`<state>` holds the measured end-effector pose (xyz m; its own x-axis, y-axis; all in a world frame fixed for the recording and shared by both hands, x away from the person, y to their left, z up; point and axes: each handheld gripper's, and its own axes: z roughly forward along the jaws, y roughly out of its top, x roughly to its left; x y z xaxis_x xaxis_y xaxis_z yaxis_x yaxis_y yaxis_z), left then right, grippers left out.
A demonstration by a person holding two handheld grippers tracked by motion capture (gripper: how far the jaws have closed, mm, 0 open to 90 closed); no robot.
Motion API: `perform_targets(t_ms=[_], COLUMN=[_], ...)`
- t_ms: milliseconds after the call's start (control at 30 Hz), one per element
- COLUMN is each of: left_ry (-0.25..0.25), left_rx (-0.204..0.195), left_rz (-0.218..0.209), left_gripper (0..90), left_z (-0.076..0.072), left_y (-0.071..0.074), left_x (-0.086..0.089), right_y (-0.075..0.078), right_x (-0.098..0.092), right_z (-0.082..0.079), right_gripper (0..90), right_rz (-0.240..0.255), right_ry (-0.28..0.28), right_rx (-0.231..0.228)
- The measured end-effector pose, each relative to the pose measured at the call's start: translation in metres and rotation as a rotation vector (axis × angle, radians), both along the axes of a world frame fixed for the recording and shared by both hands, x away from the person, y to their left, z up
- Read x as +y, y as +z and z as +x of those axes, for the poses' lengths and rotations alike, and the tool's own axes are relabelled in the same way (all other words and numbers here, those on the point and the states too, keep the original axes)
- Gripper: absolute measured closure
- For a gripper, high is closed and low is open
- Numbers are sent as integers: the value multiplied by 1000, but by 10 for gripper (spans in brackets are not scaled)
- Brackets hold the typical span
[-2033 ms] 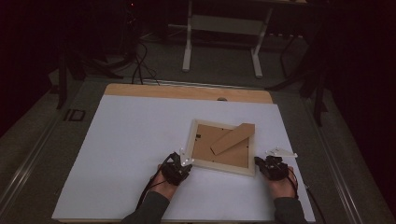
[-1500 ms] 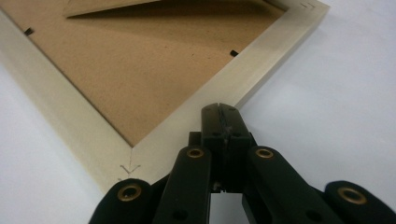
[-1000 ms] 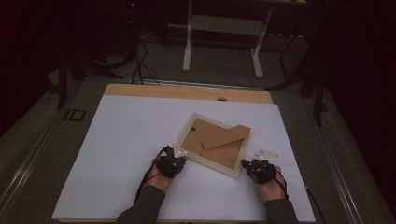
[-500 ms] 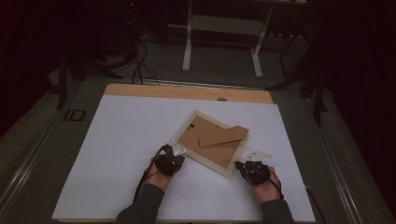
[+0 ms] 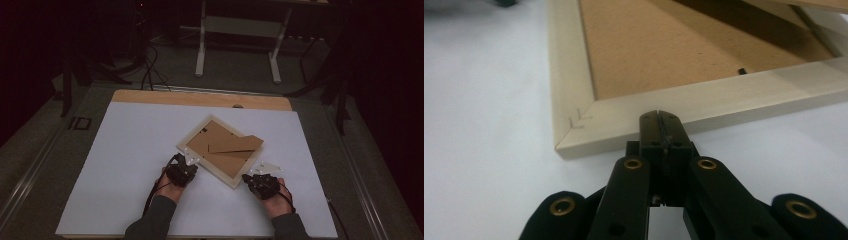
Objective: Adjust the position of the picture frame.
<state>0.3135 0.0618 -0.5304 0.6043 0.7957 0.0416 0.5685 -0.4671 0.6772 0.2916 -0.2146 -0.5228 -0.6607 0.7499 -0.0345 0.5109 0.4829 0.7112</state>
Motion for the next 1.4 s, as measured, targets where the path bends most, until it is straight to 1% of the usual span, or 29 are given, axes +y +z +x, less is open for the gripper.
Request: perform_targets(t_ms=[100,233,300,367,433,533,600,633,667,700,733,767,800,833,867,967,1100,1167,1200,1233,1267,1333,1400], left_ry=[3,18,23,23,23,30,37,41,45,46,46,46,46,45,44,47,49,50,50,46,42,41,40], left_rx=[2,-10,-12,-12,-9,-5,-5,-2,0,0,2,4,4,5,6,8,8,11,12,14,13,13,13], left_rz=[-3,-5,-15,-14,-10,-13,-24,-40,-55,-57,-57,-57,-57,-57,-58,-58,-61,-64,-63,-57,-54,-54,-51], left_gripper=[900,900,900,900,900,900,900,900,900,900,900,900,900,900,900,900,900,900,900,900,900,900,900], left_z=[1,3,3,3,4,6,7,7,8,8,8,9,9,10,10,11,12,12,12,11,11,11,11], left_y=[0,0,1,1,1,1,2,3,3,3,4,4,4,3,3,1,1,1,1,1,0,0,0], left_x=[0,-1,0,1,2,3,4,4,4,5,5,5,5,5,5,5,4,3,3,2,2,1,1], right_y=[-1,0,1,3,6,10,12,12,13,15,16,18,18,19,21,21,17,15,12,10,9,7,7], right_x=[6,11,11,8,2,-10,-18,-22,-26,-31,-36,-39,-39,-42,-46,-51,-53,-53,-50,-49,-48,-49,-51], right_z=[-1,1,3,6,9,16,22,27,31,35,39,44,44,47,54,67,83,89,92,93,95,99,102], right_gripper=[900,900,900,900,900,900,900,900,900,900,900,900,900,900,900,900,900,900,900,900,900,900,900], right_rz=[-5,-10,-13,-9,-4,24,39,28,4,6,24,26,26,26,27,37,40,43,9,-12,-16,6,36], right_ry=[16,35,31,19,-3,-46,-75,-93,-108,-130,-147,-162,-162,-174,-192,-221,-250,-276,-292,-299,-311,-346,-373], right_rx=[-4,-5,-9,-15,-22,-31,-32,-40,-54,-58,-56,-62,-62,-64,-61,-49,-26,-18,-17,-23,-24,-32,-27])
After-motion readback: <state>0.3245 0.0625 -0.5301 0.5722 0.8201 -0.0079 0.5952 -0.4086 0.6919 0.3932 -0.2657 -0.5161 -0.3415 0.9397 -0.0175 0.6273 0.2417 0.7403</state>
